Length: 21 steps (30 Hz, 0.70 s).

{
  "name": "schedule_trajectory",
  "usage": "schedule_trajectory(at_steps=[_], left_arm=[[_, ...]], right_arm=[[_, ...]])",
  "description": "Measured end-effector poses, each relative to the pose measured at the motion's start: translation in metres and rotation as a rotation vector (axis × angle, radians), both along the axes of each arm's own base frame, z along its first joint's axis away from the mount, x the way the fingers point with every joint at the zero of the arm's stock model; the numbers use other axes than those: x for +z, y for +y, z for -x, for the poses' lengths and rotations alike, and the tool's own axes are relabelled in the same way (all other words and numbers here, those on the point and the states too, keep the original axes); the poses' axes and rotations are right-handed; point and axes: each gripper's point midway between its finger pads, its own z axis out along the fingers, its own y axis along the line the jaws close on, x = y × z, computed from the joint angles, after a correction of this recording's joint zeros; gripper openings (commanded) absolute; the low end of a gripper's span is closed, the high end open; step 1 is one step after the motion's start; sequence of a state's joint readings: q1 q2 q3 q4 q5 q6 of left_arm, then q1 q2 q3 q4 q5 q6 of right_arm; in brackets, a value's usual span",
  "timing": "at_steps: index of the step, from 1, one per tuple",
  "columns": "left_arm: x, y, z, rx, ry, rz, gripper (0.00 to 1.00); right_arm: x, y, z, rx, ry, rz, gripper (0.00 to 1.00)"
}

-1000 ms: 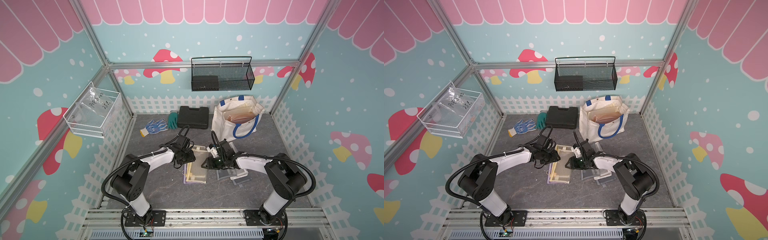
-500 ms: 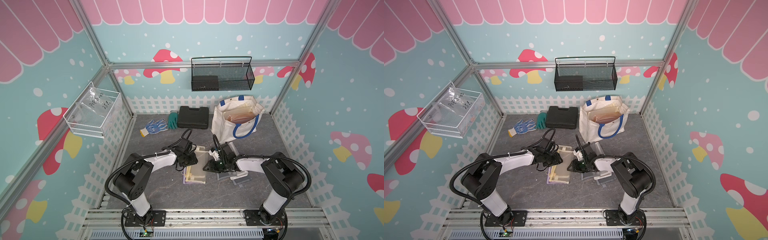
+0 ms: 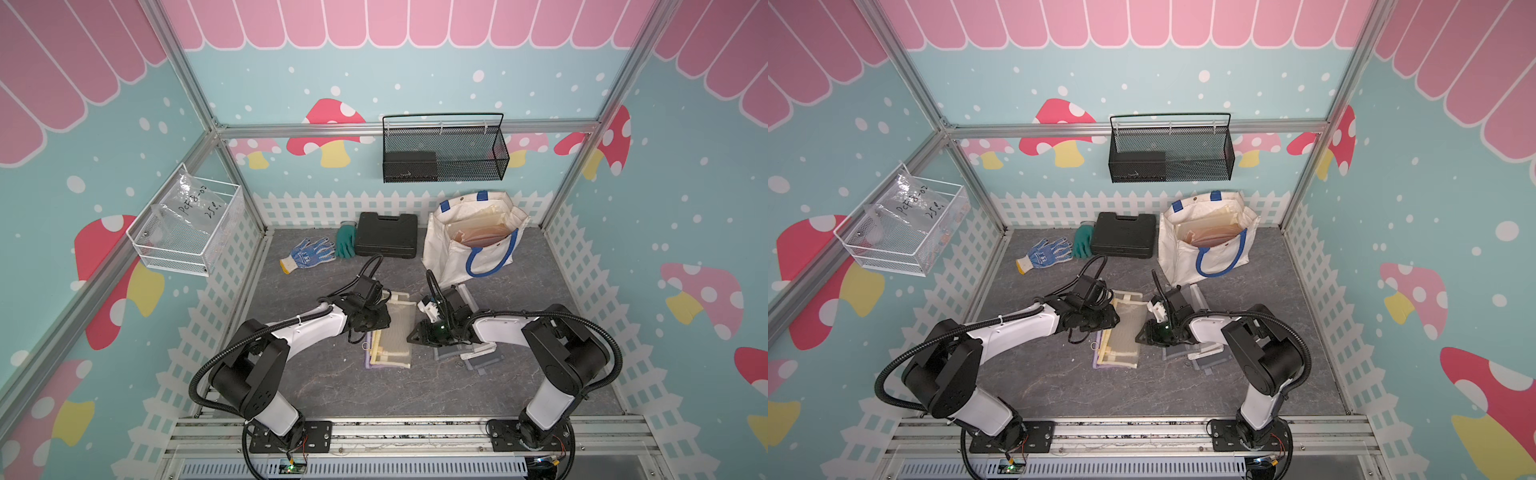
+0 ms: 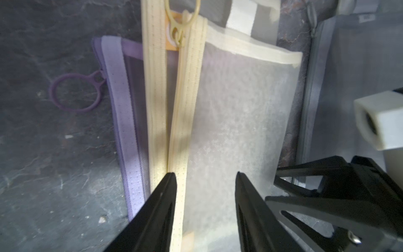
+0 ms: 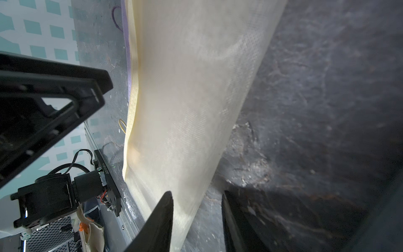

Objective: Put the pencil pouch into the canvas bag
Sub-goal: Pick up the pencil pouch.

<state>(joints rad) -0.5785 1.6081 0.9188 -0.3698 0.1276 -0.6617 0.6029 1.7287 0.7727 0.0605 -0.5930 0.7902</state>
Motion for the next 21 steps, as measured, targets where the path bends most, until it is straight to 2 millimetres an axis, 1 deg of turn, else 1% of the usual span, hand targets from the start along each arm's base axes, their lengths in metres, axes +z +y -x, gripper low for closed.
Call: schedule_trajectory(at_steps=[5, 9, 12, 16, 17, 20, 21], left_arm=[[-0.014, -0.004, 0.008, -0.017, 0.033, -0.021, 0.46], [-0.018, -0.013, 0.013, -0.034, 0.039, -0.015, 0.46], [-0.018, -0.021, 0.015, -0.035, 0.035, 0.021, 0.46], [-0.026, -0.023, 0.021, -0.015, 0.052, 0.066, 0.46], [-0.025, -0.024, 0.021, -0.009, 0.050, 0.079, 0.46], [-0.022, -0.026, 0.023, -0.004, 0.047, 0.109, 0.46], [-0.021, -0.026, 0.024, -0.002, 0.048, 0.115, 0.46]], right_arm=[[-0.001, 0.002, -0.001, 0.004, -0.002, -0.008, 0.36], [-0.001, 0.004, -0.002, 0.008, -0.004, -0.015, 0.35], [-0.001, 0.005, -0.003, 0.010, -0.009, -0.024, 0.33], [0.003, 0.008, -0.006, 0.011, -0.024, -0.041, 0.30], [0.003, 0.008, -0.006, 0.011, -0.027, -0.044, 0.27], [0.005, 0.010, -0.008, 0.011, -0.036, -0.055, 0.11], [0.006, 0.010, -0.009, 0.009, -0.038, -0.057, 0.08]])
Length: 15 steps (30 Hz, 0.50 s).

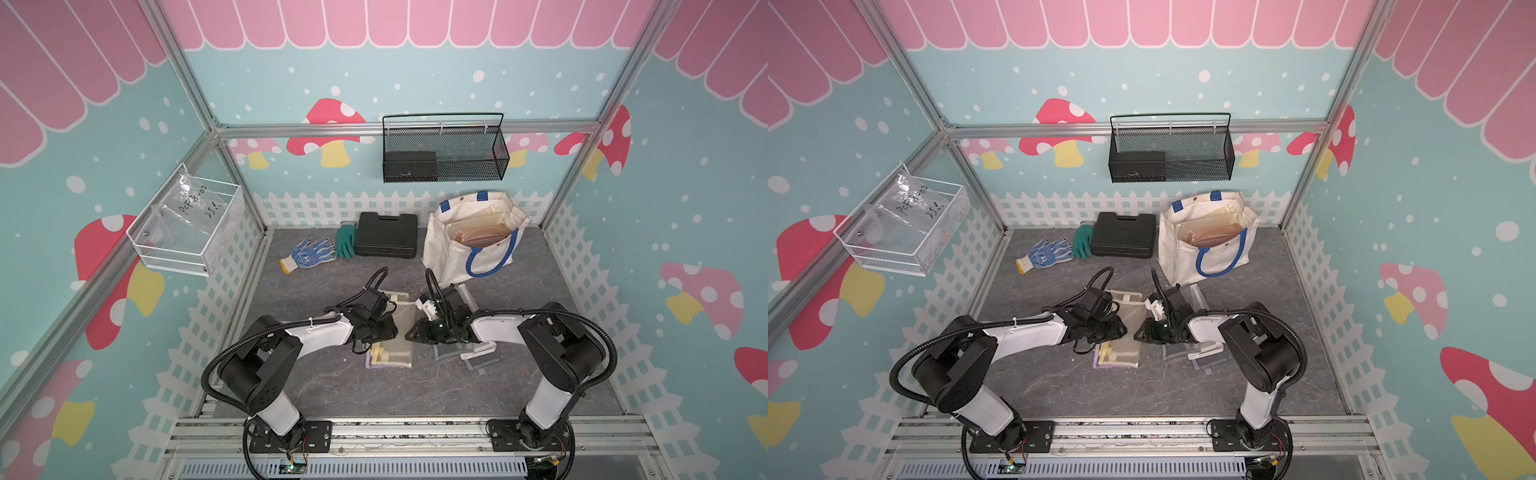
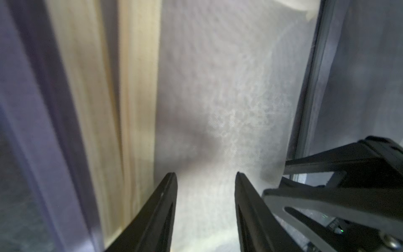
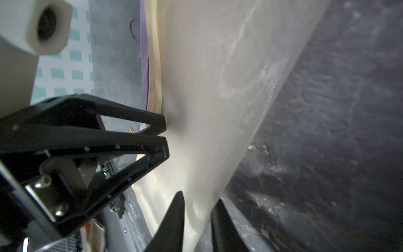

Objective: Put the pencil pouch into the canvas bag
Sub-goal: Pick up the pencil pouch.

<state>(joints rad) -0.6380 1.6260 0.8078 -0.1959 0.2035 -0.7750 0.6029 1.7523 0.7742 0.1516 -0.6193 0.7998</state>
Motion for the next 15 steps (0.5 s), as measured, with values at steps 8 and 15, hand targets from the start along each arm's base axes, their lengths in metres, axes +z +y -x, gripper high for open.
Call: schedule_trajectory(at_steps=[8, 15], left_arm=[[0.018, 0.002, 0.004, 0.000, -0.020, 0.046, 0.46], [0.052, 0.025, -0.004, 0.056, -0.077, 0.077, 0.46]], right_arm=[[0.002, 0.000, 0.000, 0.003, -0.017, -0.003, 0.00], [0.034, -0.012, -0.003, -0.001, -0.099, 0.059, 0.00]])
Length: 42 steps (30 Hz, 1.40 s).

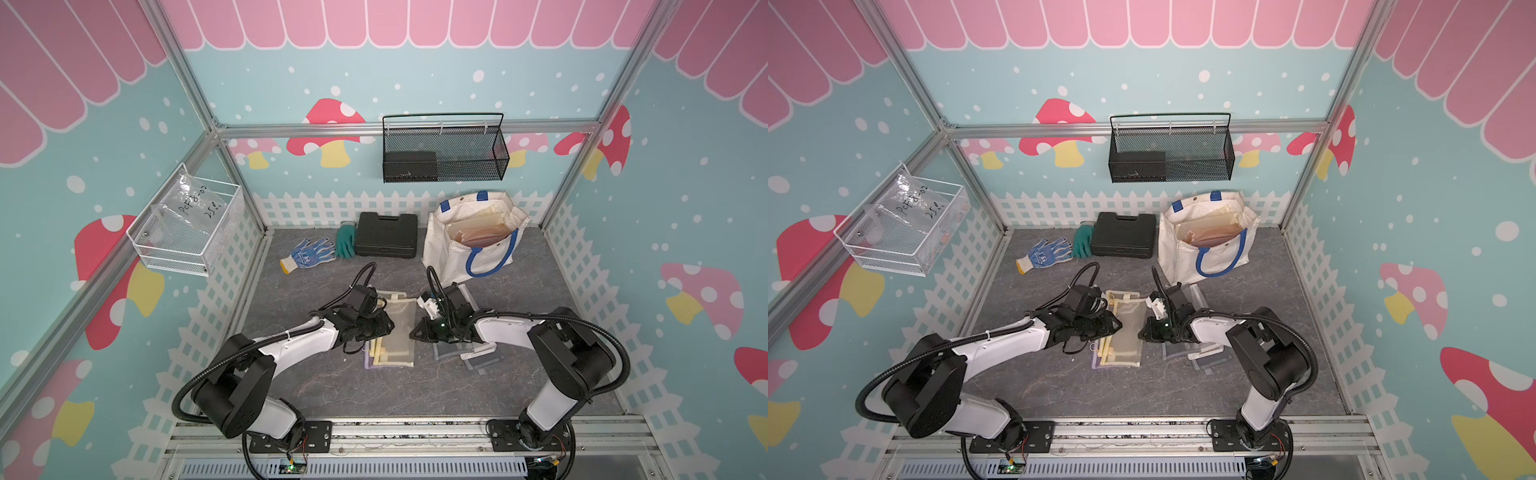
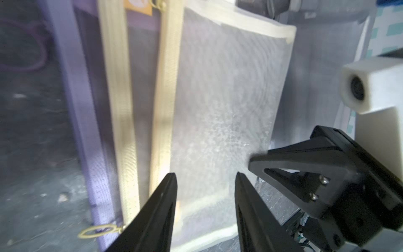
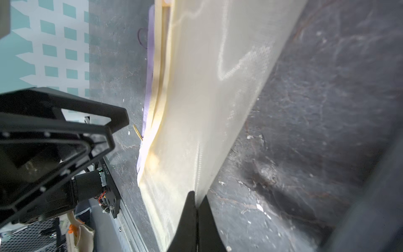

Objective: Put the pencil pouch into the canvas bag
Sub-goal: Pick up the pencil pouch, then place the pencil pouch in the canvas bag.

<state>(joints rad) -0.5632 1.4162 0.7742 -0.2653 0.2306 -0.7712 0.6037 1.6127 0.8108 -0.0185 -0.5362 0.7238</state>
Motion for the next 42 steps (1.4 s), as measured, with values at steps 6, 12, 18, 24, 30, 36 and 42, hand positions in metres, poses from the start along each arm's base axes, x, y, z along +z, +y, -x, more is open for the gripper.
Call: schedule_trajectory(at_steps=[6, 12, 18, 24, 30, 36, 42], left_arm=[[0.018, 0.032, -0.002, 0.052, -0.040, -0.042, 0.47], [0.029, 0.045, -0.003, 0.061, -0.066, -0.094, 0.48], [0.040, 0.048, -0.005, 0.063, -0.100, -0.103, 0.56], [0.064, 0.047, -0.003, 0.056, -0.169, -0.065, 0.61], [0.077, 0.045, 0.000, 0.041, -0.212, -0.050, 0.62], [0.077, 0.041, 0.003, 0.021, -0.214, -0.051, 0.63], [0.074, 0.040, 0.004, 0.009, -0.211, -0.061, 0.63]], right_arm=[[0.083, -0.001, -0.014, -0.023, -0.189, -0.057, 0.00], [0.167, 0.000, -0.026, -0.060, -0.355, -0.145, 0.00], [0.256, 0.003, -0.048, -0.112, -0.510, -0.235, 0.00], [0.335, -0.045, -0.089, -0.298, -0.638, -0.285, 0.00], [0.354, -0.113, -0.127, -0.513, -0.666, -0.216, 0.00], [0.331, -0.180, -0.150, -0.705, -0.612, -0.122, 0.00], [0.310, -0.223, -0.168, -0.813, -0.576, -0.061, 0.00]])
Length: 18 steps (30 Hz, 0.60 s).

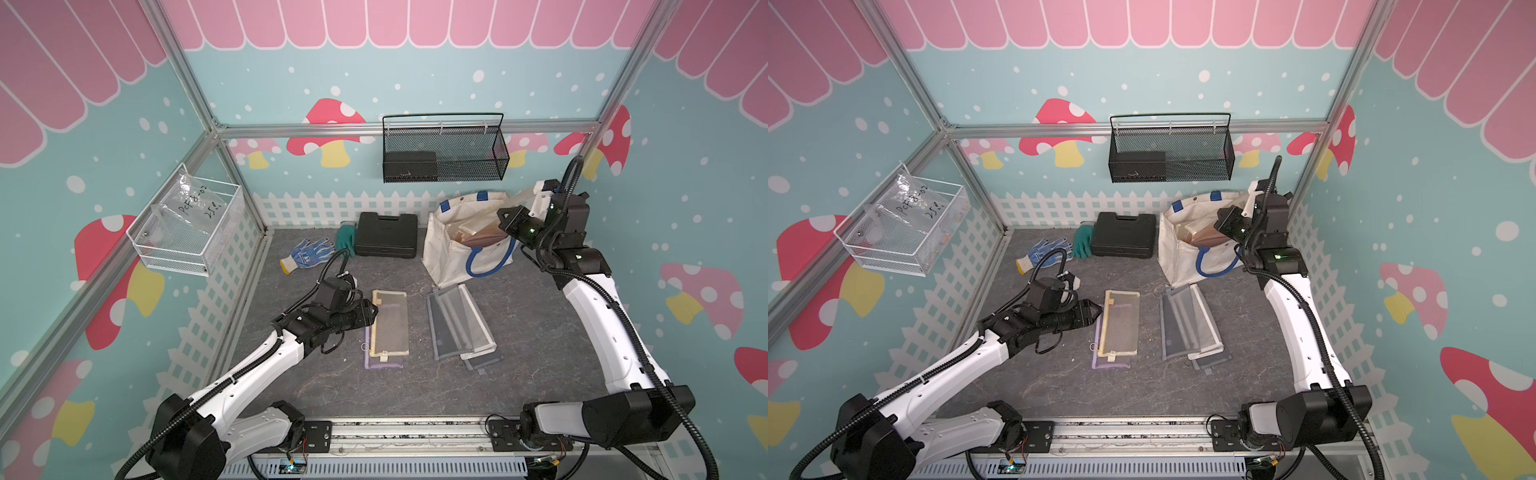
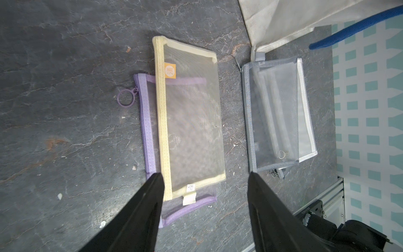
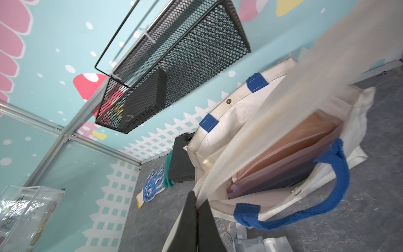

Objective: Put the pencil pouch into the canvas bag
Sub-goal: Place the pencil pouch in the canvas bag.

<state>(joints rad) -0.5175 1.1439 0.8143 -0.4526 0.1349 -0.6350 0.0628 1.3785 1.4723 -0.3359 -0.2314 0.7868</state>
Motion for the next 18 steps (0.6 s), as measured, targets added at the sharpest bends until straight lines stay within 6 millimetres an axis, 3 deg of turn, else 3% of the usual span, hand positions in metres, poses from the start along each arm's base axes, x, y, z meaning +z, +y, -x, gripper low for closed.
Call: schedule_trajectory(at_steps=[10, 13, 18], left_arm=[[0.000, -0.001, -0.002, -0.010, 0.001, -0.013, 0.64], [0.000, -0.001, -0.002, -0.010, 0.002, -0.014, 0.64], [-0.001, 0.000, -0.002, -0.007, 0.003, -0.016, 0.64]], right_arm=[[-0.082, -0.009, -0.041, -0.033, 0.168, 0.022, 0.00], [-0.095, -0.008, -0.045, -0.033, 0.194, 0.022, 0.00], [-0.100, -0.007, -0.050, -0.031, 0.189, 0.007, 0.00]])
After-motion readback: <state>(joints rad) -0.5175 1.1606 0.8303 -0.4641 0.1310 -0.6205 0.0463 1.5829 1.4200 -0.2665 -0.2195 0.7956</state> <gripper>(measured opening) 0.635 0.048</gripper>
